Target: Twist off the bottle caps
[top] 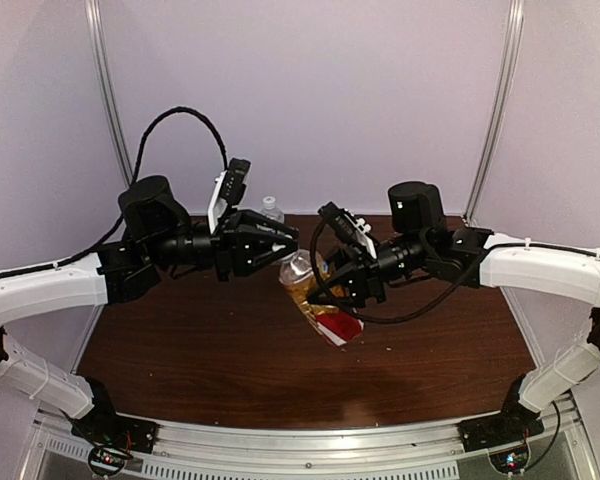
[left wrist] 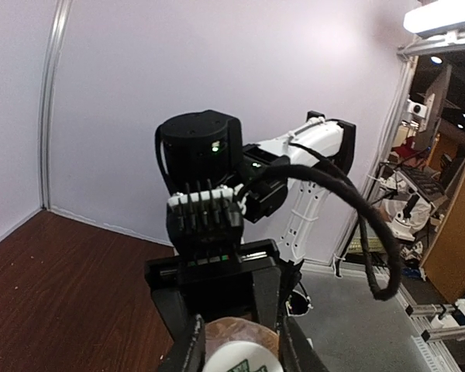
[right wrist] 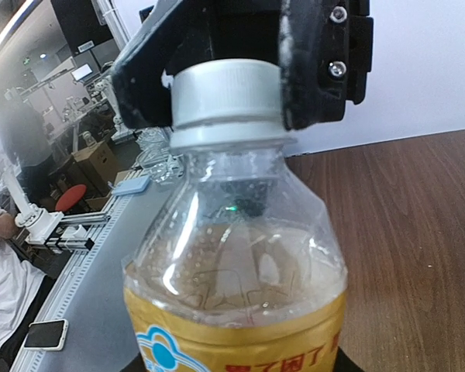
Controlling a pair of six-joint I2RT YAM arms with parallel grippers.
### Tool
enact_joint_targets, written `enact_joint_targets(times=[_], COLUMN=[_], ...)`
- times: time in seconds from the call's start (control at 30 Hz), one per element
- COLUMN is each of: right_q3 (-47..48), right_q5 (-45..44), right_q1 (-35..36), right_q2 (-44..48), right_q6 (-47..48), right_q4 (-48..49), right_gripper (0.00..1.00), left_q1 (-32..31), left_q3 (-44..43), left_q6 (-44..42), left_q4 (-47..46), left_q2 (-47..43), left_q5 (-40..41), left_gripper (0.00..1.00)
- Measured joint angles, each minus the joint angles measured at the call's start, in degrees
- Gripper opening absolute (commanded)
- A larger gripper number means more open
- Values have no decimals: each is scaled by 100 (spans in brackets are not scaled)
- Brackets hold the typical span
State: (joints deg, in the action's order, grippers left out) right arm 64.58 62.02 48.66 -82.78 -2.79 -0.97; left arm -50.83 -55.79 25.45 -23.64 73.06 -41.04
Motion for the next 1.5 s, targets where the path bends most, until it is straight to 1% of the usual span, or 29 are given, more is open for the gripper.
enact_joint_targets(times=[0.07, 0.17, 0.27, 0.37, 0.47, 0.57, 0.63, 0.8, 0.87, 0.93, 1.03, 1.27, 1.4, 1.5], right_q3=[11, 63, 70, 70, 70, 70, 68, 57, 55, 57, 57, 105, 157, 168], right_q5=[-334, -1145, -1878, -2402, -2789, -2999, -3053, -3008, -2820, -2540, -1980, -625, -68, 238], right_q1=[0, 0, 31, 70, 96, 96, 96, 46, 17, 4, 4, 4, 4, 4], right_q2=[17, 28, 28, 50, 61, 61, 61, 111, 149, 190, 210, 205, 181, 146], right_q6=[48, 133, 208, 282, 310, 317, 361, 437, 492, 557, 627, 691, 597, 501], right_q4=[-98, -254, -271, -188, -151, -197, -232, -354, -439, -527, -625, -800, -756, -667], right_gripper=[43, 43, 43, 43, 43, 43, 43, 47, 48, 48, 49, 50, 50, 50], left_q1=[0, -44, -227, -450, -529, -544, -553, -546, -518, -487, -420, -122, -85, -85], left_q3=[0, -17, -251, -553, -717, -774, -774, -675, -621, -586, -546, -428, -387, -387], left_q6=[146, 487, 778, 1032, 1213, 1316, 1318, 863, 573, 260, -120, -664, -798, -800], left_q4=[186, 590, 1185, 1639, 1757, 1753, 1749, 1626, 1606, 1593, 1587, 1344, 1143, 898], left_q2=[-24, -83, -85, -9, 127, 249, 264, 133, -15, -170, -389, -597, -535, -367], left_q5=[411, 1366, 2406, 3373, 3930, 4144, 4190, 4135, 3930, 3611, 3016, 1355, 579, 116], left_gripper=[0, 0, 4, 10, 18, 27, 41, 70, 78, 80, 80, 78, 73, 66])
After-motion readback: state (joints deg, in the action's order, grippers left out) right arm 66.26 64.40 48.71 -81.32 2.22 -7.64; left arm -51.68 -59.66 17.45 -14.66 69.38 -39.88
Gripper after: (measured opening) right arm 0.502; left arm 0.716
